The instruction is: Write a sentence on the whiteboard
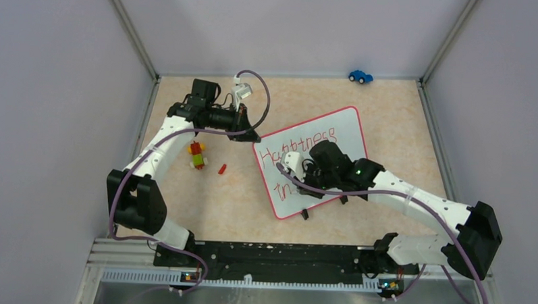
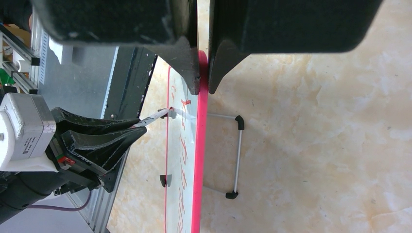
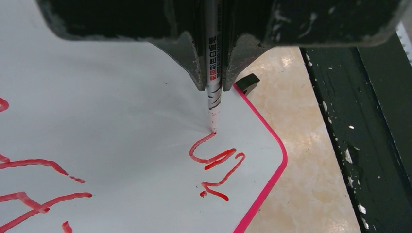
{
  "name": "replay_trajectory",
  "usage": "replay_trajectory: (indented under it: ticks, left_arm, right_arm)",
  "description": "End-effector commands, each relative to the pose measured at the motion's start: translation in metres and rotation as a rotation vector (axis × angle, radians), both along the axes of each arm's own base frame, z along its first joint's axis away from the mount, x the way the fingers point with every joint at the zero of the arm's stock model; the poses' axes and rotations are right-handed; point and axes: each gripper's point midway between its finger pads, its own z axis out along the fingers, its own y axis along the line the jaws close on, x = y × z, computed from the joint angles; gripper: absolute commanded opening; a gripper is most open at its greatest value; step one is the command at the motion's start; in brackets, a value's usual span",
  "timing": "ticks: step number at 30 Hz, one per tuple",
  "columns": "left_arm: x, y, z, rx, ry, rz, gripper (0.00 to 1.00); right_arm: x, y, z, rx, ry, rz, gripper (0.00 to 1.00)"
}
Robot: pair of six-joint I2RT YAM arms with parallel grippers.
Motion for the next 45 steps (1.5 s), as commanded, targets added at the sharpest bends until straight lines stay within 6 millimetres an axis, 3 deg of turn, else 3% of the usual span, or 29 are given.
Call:
replay_trajectory:
  ticks: [1,8,15,22,34,45]
  left_arm:
    - [-0.015,-0.003,-0.029,0.067,0.082,-0.023,0.0]
    - [-0.015,-0.004,-0.031,0.064,0.091,-0.028,0.0]
    - [-0.015,-0.004,-0.029,0.064,0.085,-0.029,0.0]
    - [-0.016,-0.004,-0.03,0.068,0.084,-0.026,0.0]
    - [-0.015,-0.004,-0.031,0.065,0.089,-0.028,0.0]
    - [-0.015,-0.004,-0.03,0.066,0.09,-0.027,0.0]
  right_arm:
    - [-0.006,0.006,0.014,0.032,-0.01,0.052,0.0]
    - [-0.004,0.002,0.039,0.111,-0.022,0.009,0.0]
    - [0.023,-0.006,0.039,0.095,-0.077,-0.103,0.0]
    - [0.036,-0.004,0.038,0.097,-0.1,-0.147,0.0]
    - [0.045,-0.039,0.039,0.058,-0.106,-0.212,0.0]
    - [0.038,-0.021,0.065,0.146,-0.082,-0.139,0.0]
